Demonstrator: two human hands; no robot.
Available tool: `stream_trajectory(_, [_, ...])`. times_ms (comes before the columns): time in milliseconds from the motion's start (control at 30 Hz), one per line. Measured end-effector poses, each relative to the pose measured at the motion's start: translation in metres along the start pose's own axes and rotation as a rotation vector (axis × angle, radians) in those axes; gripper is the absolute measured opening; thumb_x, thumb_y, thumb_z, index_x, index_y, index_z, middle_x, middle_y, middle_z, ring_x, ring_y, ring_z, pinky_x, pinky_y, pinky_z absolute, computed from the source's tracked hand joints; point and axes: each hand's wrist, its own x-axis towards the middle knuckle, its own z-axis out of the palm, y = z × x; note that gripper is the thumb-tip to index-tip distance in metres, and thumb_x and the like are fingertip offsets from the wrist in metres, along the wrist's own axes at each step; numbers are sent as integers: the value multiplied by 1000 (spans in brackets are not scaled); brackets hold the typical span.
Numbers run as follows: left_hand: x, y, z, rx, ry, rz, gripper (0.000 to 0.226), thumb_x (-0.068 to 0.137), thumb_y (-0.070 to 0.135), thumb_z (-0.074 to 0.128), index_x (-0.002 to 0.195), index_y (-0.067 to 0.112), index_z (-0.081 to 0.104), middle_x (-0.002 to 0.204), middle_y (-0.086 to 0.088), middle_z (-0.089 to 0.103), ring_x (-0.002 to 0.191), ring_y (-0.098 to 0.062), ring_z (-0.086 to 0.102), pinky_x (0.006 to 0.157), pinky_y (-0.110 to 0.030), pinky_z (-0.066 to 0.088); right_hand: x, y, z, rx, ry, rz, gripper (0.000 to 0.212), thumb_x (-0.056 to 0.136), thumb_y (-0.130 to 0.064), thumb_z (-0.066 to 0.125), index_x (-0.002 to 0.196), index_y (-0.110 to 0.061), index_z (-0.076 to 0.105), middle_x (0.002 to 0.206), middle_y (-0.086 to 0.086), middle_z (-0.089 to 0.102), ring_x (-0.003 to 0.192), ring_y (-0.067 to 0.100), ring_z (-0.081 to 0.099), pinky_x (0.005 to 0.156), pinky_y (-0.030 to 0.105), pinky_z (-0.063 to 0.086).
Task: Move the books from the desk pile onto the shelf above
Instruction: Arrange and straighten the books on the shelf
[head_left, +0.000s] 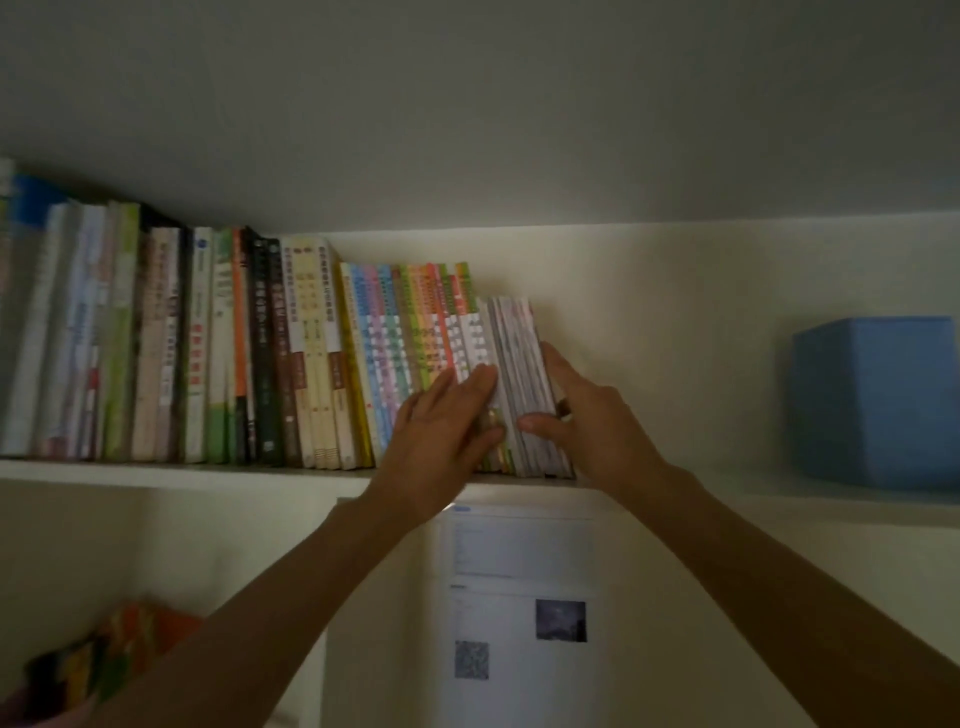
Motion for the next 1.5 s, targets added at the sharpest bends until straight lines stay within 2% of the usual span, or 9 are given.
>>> stream_trajectory(267, [-24, -42, -51, 95, 107, 117, 52, 92, 40, 36, 134, 12, 49, 140, -7, 48, 128, -17, 42, 107, -38, 33, 15, -26, 7, -82, 37, 99, 96, 77, -36, 75, 150, -25, 13, 129, 13, 47, 115, 31, 49, 92, 41, 45])
stream_trajectory(433, [-26, -88, -70, 193, 152, 27, 55, 93, 24, 52, 144, 14, 33, 151, -6, 31, 137, -22, 31, 112, -44, 29, 14, -34, 12, -94, 62, 154, 97, 77, -28, 76, 150, -32, 12, 124, 13, 52, 109, 29, 51, 84, 34, 42])
stream_trajectory(533, [-27, -103, -68, 225, 88, -20, 64, 95, 34, 46, 148, 18, 15, 156, -1, 13, 143, -19, 16, 115, -35, 10, 13, -43, 13, -85, 46, 256, 102, 79, -28, 74, 150, -30, 2, 140, 13, 44, 124, 30, 45, 97, 36, 38])
stream_trajectory(700, [-28, -124, -67, 303, 90, 70, 72, 85, 55, 32, 143, 13, 28, 146, -4, 27, 130, -23, 33, 98, -46, 28, 4, -58, 30, -169, 84, 379, 81, 94, -34, 52, 151, -18, -3, 155, 7, 23, 136, 26, 34, 108, 39, 30])
stream_trajectory(833, [-26, -128, -71, 312, 82, 138, 79, 84, 60, 42, 144, 22, 8, 149, 4, 4, 135, -14, 10, 108, -42, 9, 8, -68, 47, -165, 150, 452, 70, 100, -34, 31, 148, -11, -14, 158, 12, 1, 142, 32, 18, 115, 42, 19])
stream_trajectory(1033, [-27, -133, -66, 231, 27, 57, 83, 88, 58, 39, 132, 36, -28, 144, 3, -37, 134, -16, -29, 106, -31, -12, 13, -69, 73, -360, 185, 576, 87, 94, -53, 32, 144, -13, -26, 156, 11, -20, 144, 36, 0, 114, 52, 13])
stream_trajectory(1233, [-30, -132, -67, 135, 79, 105, 88, 84, 46, 59, 142, 25, -3, 150, -3, -16, 136, -25, -12, 107, -39, 3, 13, -75, 75, -449, 197, 597, 100, 86, -62, 38, 146, -10, -21, 157, 14, -14, 142, 40, 5, 111, 55, 19])
stream_trajectory(1400, [-36, -135, -85, 63, 133, 85, 71, 96, 41, 41, 145, 26, -7, 150, 5, -23, 136, -6, -11, 108, -26, -10, 10, -79, 71, -398, 261, 553, 94, 86, -68, 27, 150, -6, -5, 157, 20, -2, 141, 45, 8, 111, 58, 14])
stream_trajectory(1500, [-40, -153, -98, 53, 180, -17, 67, 98, 38, 38, 146, 26, -7, 155, 8, -12, 140, -3, 0, 115, -26, 1, 8, -94, 73, -545, 316, 325, 74, 92, -46, 34, 149, -4, 12, 154, 26, 11, 139, 48, 15, 109, 61, 15])
